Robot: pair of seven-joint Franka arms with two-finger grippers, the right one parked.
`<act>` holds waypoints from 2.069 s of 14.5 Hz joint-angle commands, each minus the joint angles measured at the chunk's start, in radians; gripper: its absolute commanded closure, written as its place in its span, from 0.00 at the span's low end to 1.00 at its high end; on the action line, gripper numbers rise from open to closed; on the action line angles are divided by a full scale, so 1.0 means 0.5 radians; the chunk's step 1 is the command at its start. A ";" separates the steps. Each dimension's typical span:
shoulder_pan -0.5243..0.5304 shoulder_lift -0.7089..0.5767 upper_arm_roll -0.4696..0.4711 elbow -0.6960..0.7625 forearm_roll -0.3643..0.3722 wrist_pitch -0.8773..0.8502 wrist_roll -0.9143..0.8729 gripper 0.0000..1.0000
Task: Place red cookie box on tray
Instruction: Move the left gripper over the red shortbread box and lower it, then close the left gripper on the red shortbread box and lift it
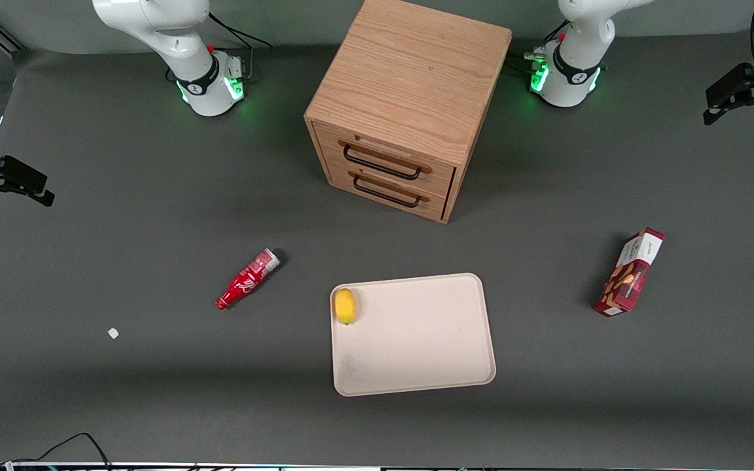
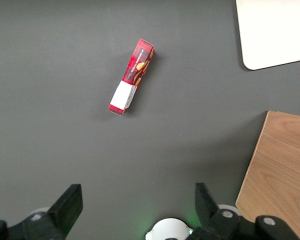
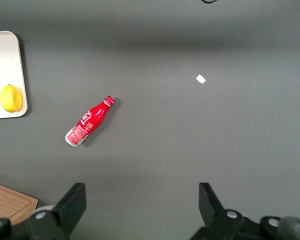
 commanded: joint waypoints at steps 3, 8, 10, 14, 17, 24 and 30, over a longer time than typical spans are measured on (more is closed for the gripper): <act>0.012 0.036 -0.020 0.044 -0.004 -0.019 -0.017 0.00; -0.015 0.229 -0.020 0.031 0.024 0.076 0.010 0.00; -0.015 0.327 -0.020 0.025 0.033 0.122 0.020 0.00; -0.009 0.493 0.010 -0.039 0.121 0.330 0.240 0.00; -0.012 0.643 0.038 -0.134 0.183 0.615 0.330 0.00; -0.037 0.846 0.056 -0.603 0.364 1.400 0.369 0.00; -0.107 1.021 0.136 -0.778 0.389 1.809 0.510 0.00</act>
